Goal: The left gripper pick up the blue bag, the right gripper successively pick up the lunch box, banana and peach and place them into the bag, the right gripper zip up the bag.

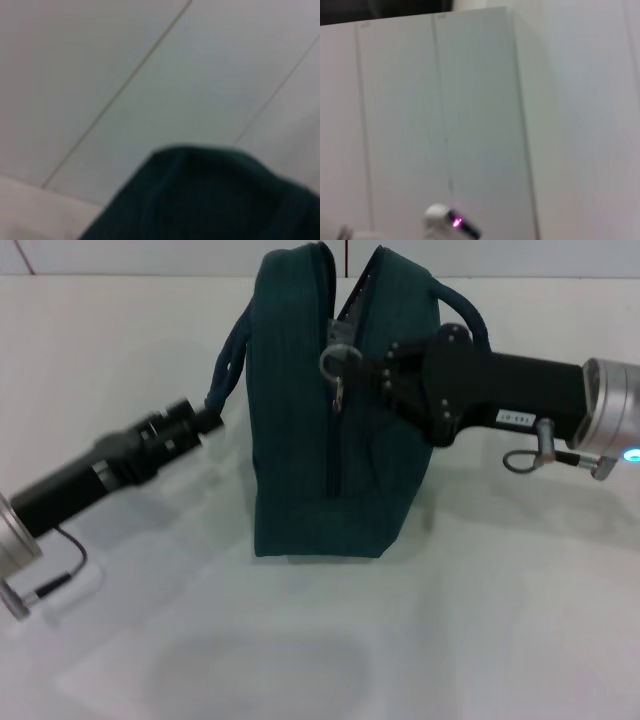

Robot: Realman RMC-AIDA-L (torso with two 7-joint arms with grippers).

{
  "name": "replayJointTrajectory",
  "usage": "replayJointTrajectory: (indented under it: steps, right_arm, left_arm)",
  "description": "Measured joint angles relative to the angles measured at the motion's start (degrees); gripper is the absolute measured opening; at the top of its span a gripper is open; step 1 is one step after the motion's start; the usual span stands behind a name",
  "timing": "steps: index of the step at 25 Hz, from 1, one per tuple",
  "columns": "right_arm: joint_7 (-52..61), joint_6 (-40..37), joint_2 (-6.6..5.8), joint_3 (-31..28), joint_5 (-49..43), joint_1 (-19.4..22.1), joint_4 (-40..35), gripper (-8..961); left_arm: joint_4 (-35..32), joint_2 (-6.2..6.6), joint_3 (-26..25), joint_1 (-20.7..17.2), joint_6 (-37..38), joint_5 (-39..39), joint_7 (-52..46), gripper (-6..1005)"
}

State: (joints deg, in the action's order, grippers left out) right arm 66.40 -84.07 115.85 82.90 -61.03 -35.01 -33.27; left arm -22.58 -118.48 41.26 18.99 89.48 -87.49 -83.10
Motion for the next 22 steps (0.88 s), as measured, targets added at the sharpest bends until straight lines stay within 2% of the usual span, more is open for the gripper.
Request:
replayJointTrajectory:
  steps: [5, 7, 13, 22]
  right_arm:
    - [-0.4, 3.6, 0.05, 0.1, 1.1, -2.2, 1.5, 14]
    - [-1.2, 4.2, 0.19, 0.5, 1.2, -3.7, 2.8, 13]
    - [-1.6, 4.5, 0.27, 0.5, 1.3, -4.6, 4.3, 13]
    - [-2.2, 5.9, 0.27, 0.5, 1.3, -4.8, 4.3, 13]
  left_arm:
    - [4.2, -0.91, 0.0, -0.1, 0.2, -1.7, 3.8, 757]
    - [7.0, -1.14, -0.1, 0.8, -0.1, -1.7, 6.4, 754]
    - [14.9, -1.49, -0.4, 4.2, -1.5, -0.1, 15.8, 744]
    - [14.6, -1.24, 0.2, 3.9, 1.6, -0.6, 18.7, 729]
